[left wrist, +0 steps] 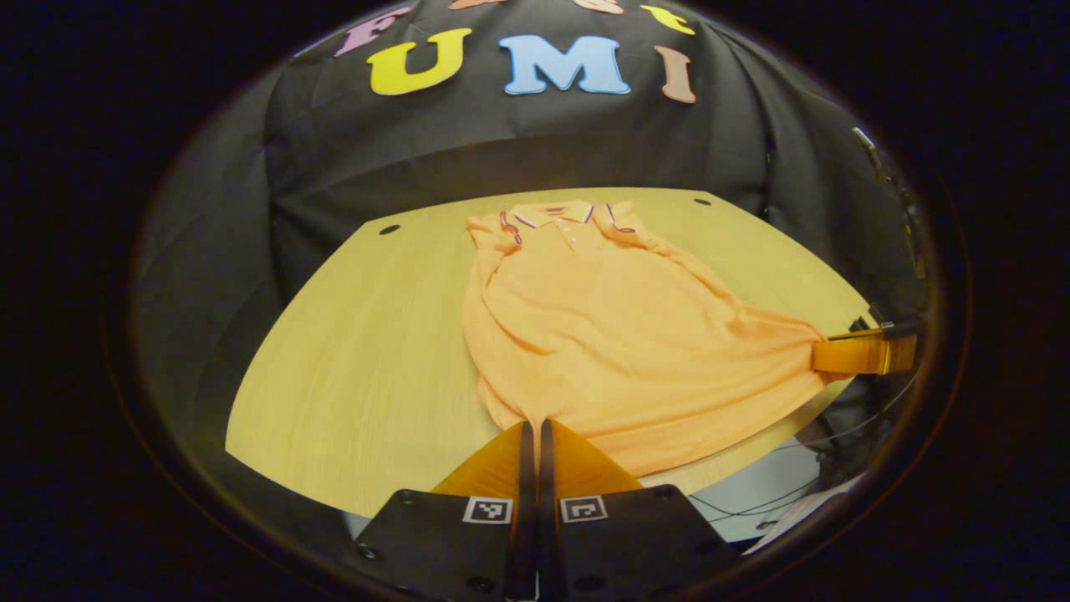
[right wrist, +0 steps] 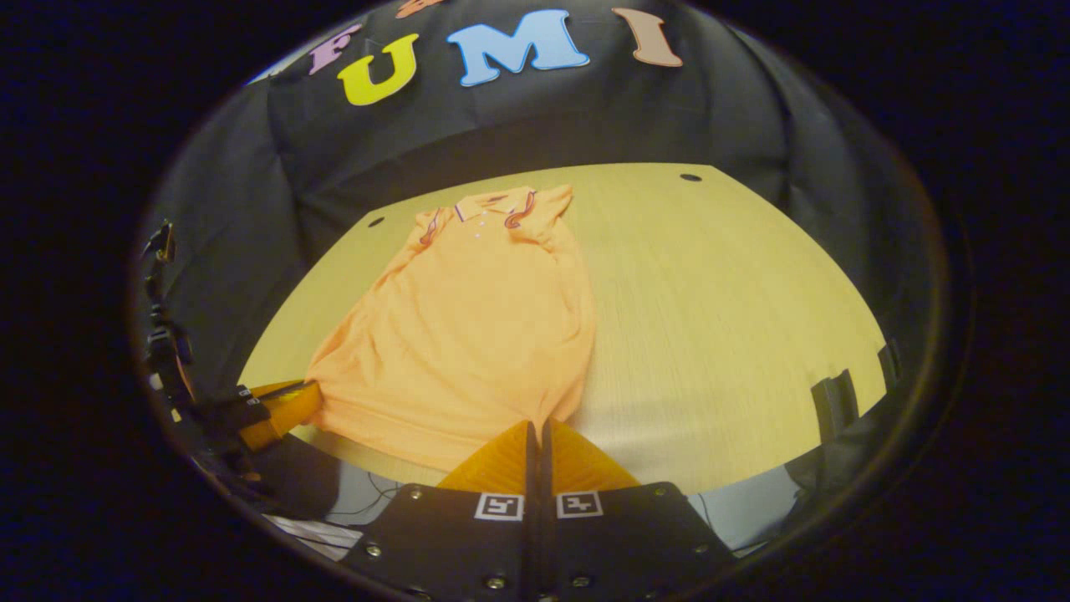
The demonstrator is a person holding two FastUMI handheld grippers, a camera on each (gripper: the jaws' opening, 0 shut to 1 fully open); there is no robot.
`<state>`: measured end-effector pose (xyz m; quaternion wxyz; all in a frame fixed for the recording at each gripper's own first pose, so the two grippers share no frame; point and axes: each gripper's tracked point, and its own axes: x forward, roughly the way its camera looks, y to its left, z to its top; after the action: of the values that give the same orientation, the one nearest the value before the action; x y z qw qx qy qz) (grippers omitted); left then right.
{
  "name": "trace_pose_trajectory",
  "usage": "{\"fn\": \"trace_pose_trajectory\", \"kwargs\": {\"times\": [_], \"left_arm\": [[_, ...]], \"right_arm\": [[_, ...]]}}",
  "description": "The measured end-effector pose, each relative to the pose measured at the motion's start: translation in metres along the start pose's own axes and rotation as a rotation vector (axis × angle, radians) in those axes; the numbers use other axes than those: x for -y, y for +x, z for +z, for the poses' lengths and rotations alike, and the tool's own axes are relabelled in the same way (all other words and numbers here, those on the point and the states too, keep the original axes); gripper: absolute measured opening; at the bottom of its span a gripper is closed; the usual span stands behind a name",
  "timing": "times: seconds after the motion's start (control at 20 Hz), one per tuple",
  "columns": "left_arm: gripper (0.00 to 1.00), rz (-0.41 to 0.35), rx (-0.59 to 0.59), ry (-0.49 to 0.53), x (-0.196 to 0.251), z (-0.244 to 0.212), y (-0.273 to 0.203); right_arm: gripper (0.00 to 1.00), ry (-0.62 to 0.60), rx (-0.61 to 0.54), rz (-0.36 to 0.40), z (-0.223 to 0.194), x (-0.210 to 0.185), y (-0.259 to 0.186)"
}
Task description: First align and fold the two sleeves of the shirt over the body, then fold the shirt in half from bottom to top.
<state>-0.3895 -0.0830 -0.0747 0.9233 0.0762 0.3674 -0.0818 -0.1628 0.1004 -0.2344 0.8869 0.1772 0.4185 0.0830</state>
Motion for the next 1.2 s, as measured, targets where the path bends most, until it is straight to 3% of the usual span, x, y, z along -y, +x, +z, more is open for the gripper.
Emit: {"fn": "trace_pose_trajectory", "kwargs": {"times": [0.15, 0.55, 1.2], "left_arm": [[0.07, 0.008, 0.029, -0.048, -0.003, 0.027, -0.004], [0.06, 0.011, 0.146, -0.033, -0.015, 0.126, 0.021], [0.07, -0.021, 0.274, -0.019, -0.043, 0.267, 0.141]], "right_arm": [[0.0, -0.031, 0.047, 0.014, 0.032, -0.001, -0.003], [0.0, -0.093, 0.15, -0.001, 0.124, -0.007, 0.017], [0.0, -0.087, 0.239, -0.1, 0.269, -0.006, 0.104]]}}
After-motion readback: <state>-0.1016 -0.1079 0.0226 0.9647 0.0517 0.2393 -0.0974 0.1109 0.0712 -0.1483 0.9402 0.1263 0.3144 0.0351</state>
